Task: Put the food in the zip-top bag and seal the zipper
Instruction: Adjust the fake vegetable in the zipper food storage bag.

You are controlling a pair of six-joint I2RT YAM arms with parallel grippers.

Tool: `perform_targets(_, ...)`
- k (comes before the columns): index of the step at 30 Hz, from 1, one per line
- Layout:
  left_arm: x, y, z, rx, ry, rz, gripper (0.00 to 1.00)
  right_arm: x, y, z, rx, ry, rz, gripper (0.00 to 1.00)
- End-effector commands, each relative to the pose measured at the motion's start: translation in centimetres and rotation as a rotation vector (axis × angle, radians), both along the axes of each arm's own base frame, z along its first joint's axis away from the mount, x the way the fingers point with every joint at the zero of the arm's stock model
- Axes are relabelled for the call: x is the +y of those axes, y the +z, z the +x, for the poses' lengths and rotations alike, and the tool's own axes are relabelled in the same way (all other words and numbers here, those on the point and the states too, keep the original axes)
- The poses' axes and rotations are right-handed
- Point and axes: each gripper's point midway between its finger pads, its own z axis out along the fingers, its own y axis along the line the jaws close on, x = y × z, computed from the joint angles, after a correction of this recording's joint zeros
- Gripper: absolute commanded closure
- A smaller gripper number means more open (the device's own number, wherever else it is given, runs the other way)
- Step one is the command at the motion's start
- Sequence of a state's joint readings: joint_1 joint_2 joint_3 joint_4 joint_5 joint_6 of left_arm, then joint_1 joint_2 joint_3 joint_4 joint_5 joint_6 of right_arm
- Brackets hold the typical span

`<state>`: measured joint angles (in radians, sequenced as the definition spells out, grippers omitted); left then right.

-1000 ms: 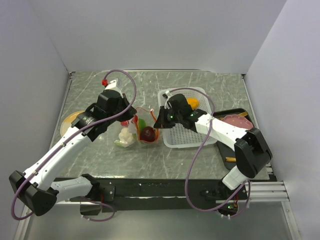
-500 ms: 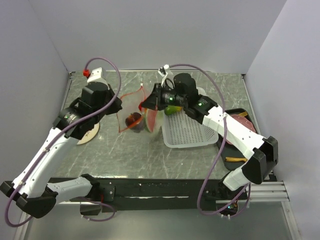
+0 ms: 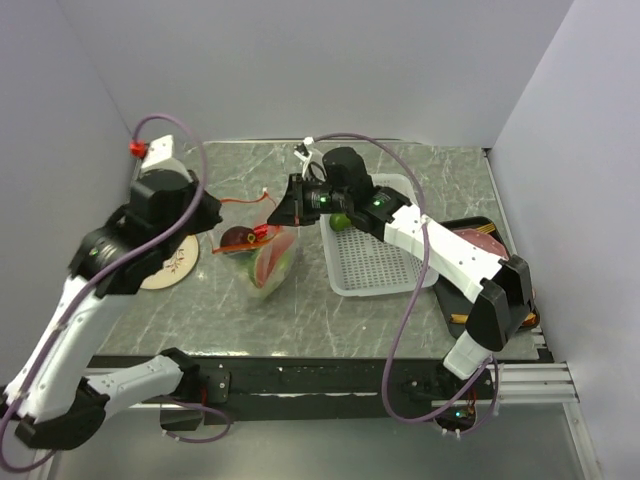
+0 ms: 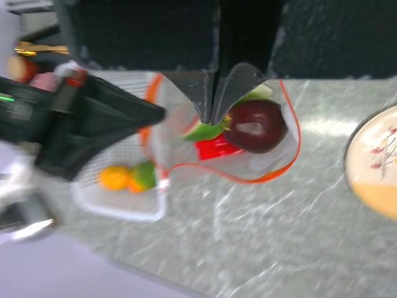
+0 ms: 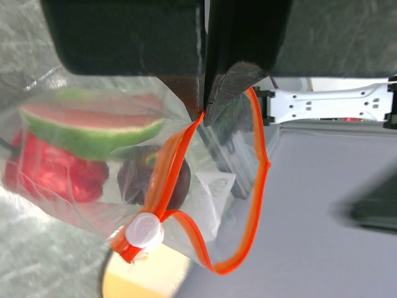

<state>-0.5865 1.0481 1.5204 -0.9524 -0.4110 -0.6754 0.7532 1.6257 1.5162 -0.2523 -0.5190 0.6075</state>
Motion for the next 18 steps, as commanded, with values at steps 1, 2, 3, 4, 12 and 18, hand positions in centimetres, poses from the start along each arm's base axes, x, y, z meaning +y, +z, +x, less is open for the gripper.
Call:
perform_targets(1, -1.6, 5.1, -0.7, -0.119, -0.077, -0.151, 0.99, -0.5, 0.2, 0.0, -0.04, -0.014, 0.017, 0.95)
perform_targets(2, -2.5, 5.1, -0.8, -0.118, -0.117, -0.176, 0.99, -0.6, -0.9, 0.1, -0.028, -0.02, -0.009, 0.95)
perform_targets(3, -3.0, 4.7, -0.7, -0.124, -0.138, -0.192, 0.99, -0.8, -2.0, 0.3, -0.012, -0.025, -0.032, 0.95)
perform_targets(4, -3.4, 3.7, -0.3, -0.122, -0.146, -0.193, 0.97, -1.0, -3.3, 0.2, 0.002, -0.028, -0.056, 0.95)
perform_targets(12, -0.3, -5.1, 2.7, 0.04, 0.024, 0.033, 0.24, -2.3, -5.5, -0.3, 0.021, -0.058, -0.094, 0.94)
perform_targets(18, -1.0, -8.1, 3.3, 0.058, -0.002, -0.009, 0.24, -2.5, -5.2, 0.0, 0.003, -0.074, -0.104, 0.94)
